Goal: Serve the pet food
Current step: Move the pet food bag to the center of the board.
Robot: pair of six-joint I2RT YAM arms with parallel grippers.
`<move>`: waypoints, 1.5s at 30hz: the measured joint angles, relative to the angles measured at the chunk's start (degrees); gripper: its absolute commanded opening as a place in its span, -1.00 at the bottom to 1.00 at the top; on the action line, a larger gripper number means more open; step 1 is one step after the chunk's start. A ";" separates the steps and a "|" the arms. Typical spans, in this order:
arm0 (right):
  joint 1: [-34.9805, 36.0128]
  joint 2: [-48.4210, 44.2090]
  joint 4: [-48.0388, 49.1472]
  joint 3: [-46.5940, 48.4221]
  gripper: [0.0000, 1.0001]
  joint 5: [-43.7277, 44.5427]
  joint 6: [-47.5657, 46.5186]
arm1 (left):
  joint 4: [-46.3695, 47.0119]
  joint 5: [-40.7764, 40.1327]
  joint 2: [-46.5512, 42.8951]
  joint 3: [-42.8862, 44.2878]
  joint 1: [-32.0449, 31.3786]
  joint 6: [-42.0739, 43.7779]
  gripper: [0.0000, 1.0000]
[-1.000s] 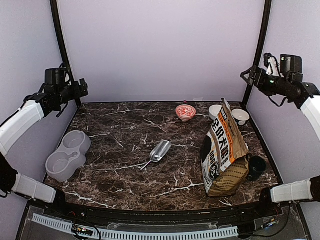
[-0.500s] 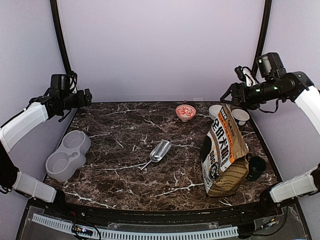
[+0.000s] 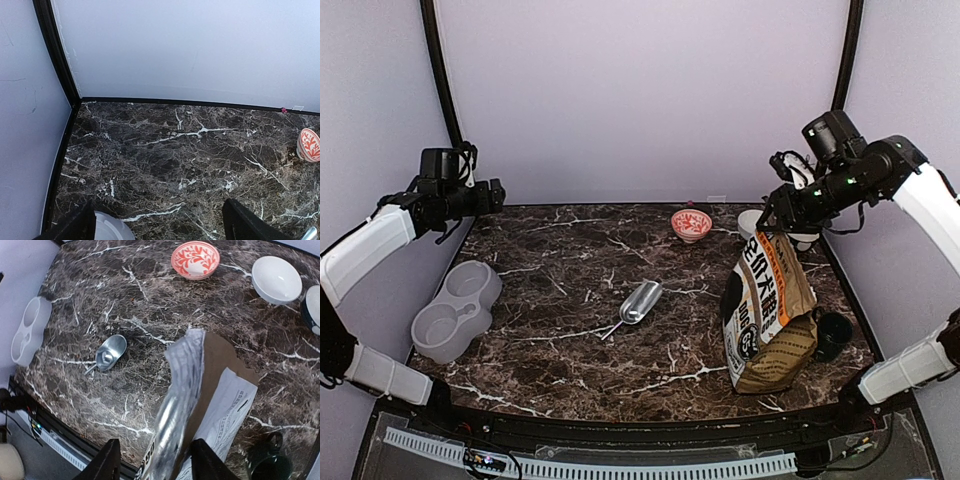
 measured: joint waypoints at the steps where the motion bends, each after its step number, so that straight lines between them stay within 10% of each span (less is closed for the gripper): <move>1: 0.22 0.35 -0.15 0.24 -0.30 0.72 0.35 | -0.07 0.11 -0.20 0.00 0.00 0.15 0.79; 9: 0.68 0.50 -0.76 0.31 -1.00 4.92 1.14 | -0.28 0.59 -2.10 0.00 0.00 1.11 0.76; 45: 1.14 11.65 5.86 9.20 -1.00 5.29 0.68 | -0.26 0.72 -3.32 -0.44 -0.07 3.63 0.72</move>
